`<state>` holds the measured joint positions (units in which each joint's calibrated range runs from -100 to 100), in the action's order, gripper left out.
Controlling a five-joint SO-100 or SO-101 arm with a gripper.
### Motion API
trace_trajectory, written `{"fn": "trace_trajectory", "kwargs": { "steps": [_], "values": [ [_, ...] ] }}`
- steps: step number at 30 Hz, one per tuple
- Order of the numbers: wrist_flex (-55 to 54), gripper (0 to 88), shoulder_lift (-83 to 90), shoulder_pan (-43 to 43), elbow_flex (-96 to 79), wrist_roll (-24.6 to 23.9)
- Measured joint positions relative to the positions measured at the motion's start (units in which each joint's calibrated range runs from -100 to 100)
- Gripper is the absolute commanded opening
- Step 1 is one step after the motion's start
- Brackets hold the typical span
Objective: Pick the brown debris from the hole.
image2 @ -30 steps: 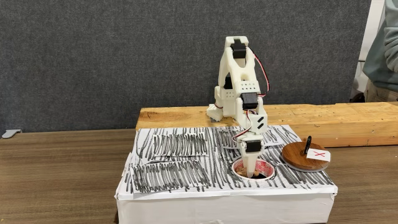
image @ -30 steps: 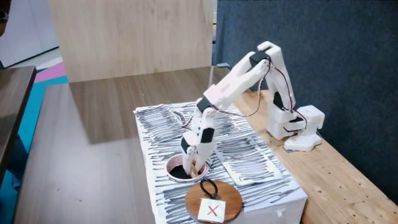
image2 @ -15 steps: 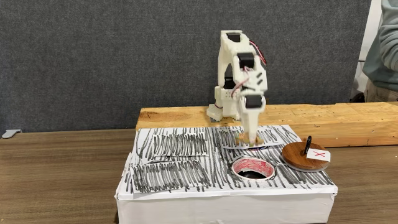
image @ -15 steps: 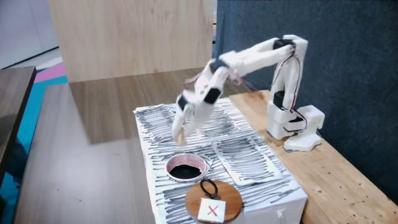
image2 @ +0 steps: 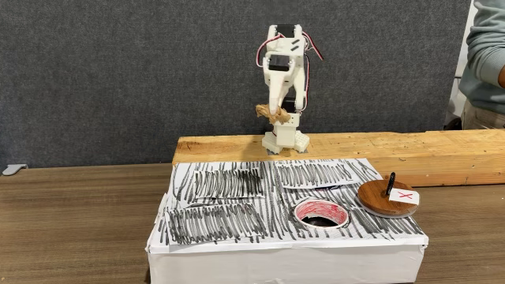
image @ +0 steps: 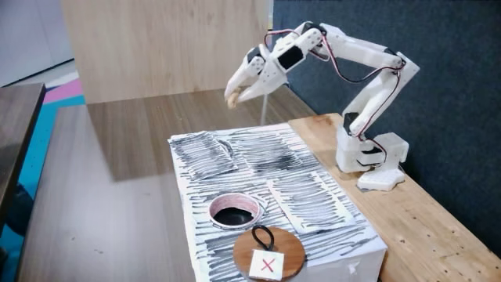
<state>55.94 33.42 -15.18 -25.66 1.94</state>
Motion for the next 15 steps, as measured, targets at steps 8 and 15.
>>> {"fn": "trace_trajectory", "kwargs": {
  "steps": [8,15],
  "values": [
    [3.8,1.2,6.1,-3.2,0.0,0.3],
    [3.8,10.3,8.5,-3.2,0.0,0.3]
  ]
}}
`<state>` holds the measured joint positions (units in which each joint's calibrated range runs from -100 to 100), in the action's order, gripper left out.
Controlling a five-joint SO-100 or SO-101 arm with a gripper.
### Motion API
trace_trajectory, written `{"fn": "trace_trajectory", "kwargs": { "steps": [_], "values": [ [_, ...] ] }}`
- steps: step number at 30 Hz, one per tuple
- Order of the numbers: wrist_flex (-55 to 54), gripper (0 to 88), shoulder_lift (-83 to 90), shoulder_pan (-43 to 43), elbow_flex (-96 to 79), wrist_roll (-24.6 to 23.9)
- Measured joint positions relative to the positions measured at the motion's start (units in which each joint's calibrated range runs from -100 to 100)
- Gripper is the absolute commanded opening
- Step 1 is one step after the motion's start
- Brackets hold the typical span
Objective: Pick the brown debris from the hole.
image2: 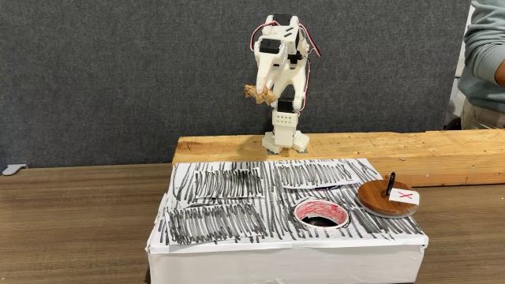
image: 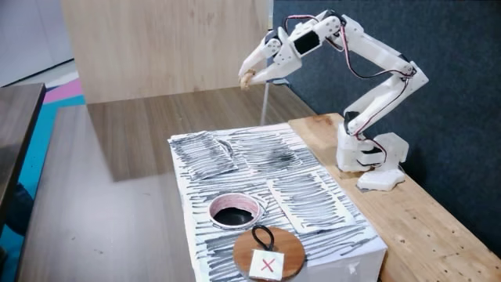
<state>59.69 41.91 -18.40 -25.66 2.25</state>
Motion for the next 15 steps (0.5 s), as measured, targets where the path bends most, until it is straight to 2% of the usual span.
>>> {"fn": "trace_trajectory", "kwargs": {
  "steps": [5,7,9,15],
  "values": [
    [0.0,32.0,0.2,0.5,0.0,1.7],
    [0.0,37.2,0.2,2.7,-0.1,4.1],
    [0.0,39.6,0.2,3.7,-0.1,5.5],
    [0.0,39.6,0.2,4.3,-0.1,6.9]
  ]
}}
